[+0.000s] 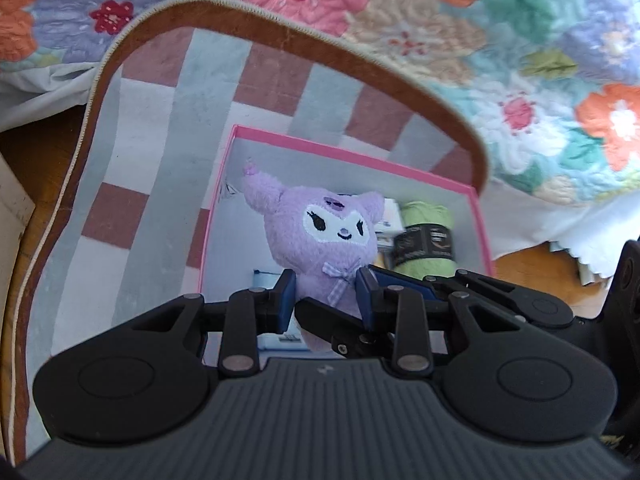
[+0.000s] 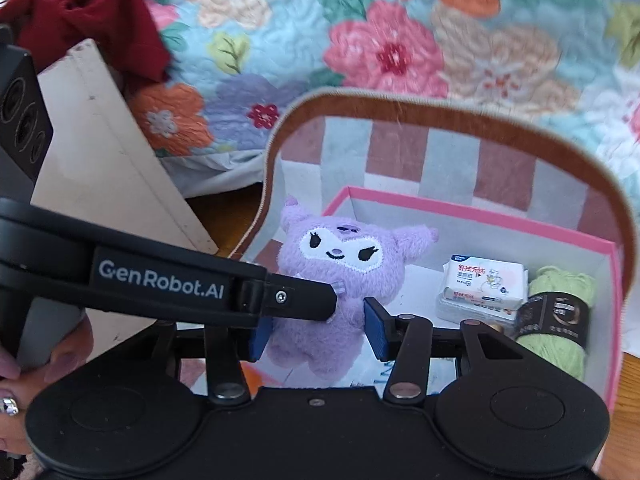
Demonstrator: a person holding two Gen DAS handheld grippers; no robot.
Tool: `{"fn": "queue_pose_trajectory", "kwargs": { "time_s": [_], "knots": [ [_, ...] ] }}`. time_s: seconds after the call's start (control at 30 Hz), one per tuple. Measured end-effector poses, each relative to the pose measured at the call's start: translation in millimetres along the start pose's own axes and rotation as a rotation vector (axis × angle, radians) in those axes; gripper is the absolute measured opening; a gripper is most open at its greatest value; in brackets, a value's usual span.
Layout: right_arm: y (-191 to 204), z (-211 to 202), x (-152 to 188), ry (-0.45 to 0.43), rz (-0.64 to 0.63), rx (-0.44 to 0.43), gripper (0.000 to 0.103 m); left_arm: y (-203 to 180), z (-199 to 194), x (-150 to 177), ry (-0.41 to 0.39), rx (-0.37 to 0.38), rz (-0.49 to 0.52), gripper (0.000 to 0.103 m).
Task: Organize objects
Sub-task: 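Carry the purple plush toy with the left tool into the pink box, then open the left tool and lift it out of the box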
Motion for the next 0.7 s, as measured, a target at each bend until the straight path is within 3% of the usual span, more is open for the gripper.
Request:
{"fn": "queue_pose_trajectory", "kwargs": {
  "time_s": [0.1, 0.4, 0.6, 0.7],
  "knots": [
    [-17, 21, 0, 0.075, 0.043, -0.043, 0.053, 2, 21, -6, 0.067, -0.011, 0.011, 0.031],
    [-48, 61, -1, 0.177, 0.102, -0.076, 0.053, 15, 67, -18, 0.153, -0.04, -0.006, 0.03],
    [-68, 77, 3, 0.188, 0.202, -0.098, 0.053, 17, 80, -24, 0.113, -0.055, -0.04, 0.03],
    [-79, 84, 3, 0.209, 0.238, -0.07, 0.053, 13, 87, -28, 0.134, -0.059, -0.017, 0.029]
  ]
}}
Point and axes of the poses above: each gripper's, at about its wrist camera, not at the fingertips, and z roughly the way its jaws point, y to its left, x to its underside, the point moved 10 cm from there along z, roughly the way its jaws point, and after that the axes turned 8 degrees about -x, right-handed, at the moved point
